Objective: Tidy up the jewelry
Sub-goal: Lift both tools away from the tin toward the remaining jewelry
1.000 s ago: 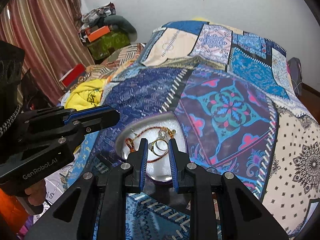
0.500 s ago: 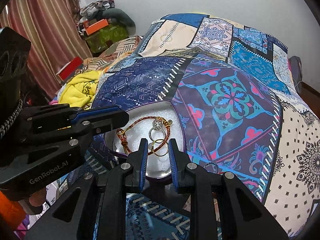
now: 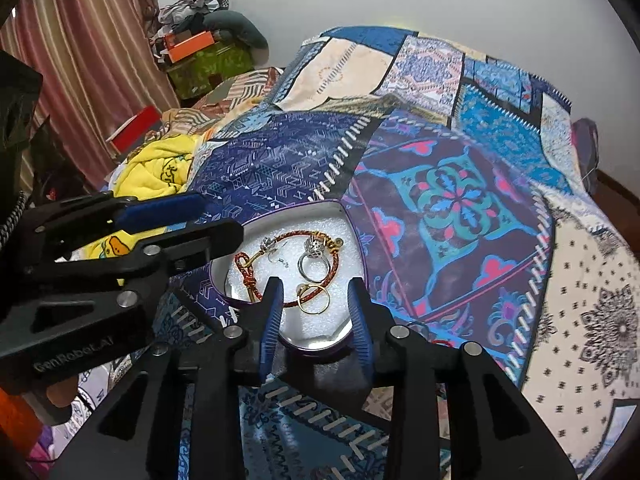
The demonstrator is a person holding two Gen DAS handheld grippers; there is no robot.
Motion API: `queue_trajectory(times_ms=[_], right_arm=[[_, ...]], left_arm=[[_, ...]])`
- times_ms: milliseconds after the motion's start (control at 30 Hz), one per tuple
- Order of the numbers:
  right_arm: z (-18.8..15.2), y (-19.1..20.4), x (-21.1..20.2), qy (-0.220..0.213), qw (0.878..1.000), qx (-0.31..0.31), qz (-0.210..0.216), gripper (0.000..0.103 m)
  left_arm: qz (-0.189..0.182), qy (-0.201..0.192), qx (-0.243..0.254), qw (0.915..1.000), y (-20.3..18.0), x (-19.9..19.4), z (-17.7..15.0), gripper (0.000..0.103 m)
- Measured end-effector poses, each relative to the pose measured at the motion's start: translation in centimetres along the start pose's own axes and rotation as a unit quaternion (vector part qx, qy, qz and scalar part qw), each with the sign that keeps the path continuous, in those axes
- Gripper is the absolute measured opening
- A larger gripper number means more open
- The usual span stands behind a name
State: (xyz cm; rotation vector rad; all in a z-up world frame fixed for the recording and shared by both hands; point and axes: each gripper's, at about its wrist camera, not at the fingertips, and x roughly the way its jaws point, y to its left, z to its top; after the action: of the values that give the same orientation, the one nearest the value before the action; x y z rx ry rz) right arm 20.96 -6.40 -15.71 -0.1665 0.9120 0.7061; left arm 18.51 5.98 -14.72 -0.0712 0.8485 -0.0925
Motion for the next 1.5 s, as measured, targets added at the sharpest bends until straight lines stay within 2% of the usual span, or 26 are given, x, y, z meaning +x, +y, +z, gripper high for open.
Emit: queue_trajectory(times_ms=[200, 567, 700, 1033, 1367, 1500], right_arm=[[0.1, 0.1, -1.9, -0.017, 1.000, -0.004, -0.007, 0.032], [-0.3, -0.8, -6.1, -0.055, 0.998, 0.013, -0.027, 0.032], [-0.8, -1.7, -7.6, -0.065, 0.997, 0.024, -0.039, 0.032], [-3.4, -6.5, -10.3, -0.057, 0.993, 0.069, -0.073, 0.032], [-6.1, -9.4, -10.0, -0.025, 0.991, 0.097, -0.088, 0.032], [-6.7, -9.6, -9.4, -0.015, 0.992, 0.097, -0.084, 0.032]], left_arm=[[0.014, -0.024, 0.004, 0.9996, -0.3, -2.4, 0.4, 0.049], [0.022, -0.047, 0.020, 0.9984, -2.3, -5.8, 0.5, 0.052], [0.012, -0.046, 0.022, 0.9986, -3.4, -6.2, 0.5, 0.053], [-0.043, 0.001, 0.041, 0.9982, -7.6, -3.9, -0.5, 0.053], [-0.096, 0.055, 0.075, 0.9910, -11.7, 0.2, -2.0, 0.053], [-0.109, 0.079, 0.090, 0.9869, -12.9, 2.1, -2.4, 0.044]])
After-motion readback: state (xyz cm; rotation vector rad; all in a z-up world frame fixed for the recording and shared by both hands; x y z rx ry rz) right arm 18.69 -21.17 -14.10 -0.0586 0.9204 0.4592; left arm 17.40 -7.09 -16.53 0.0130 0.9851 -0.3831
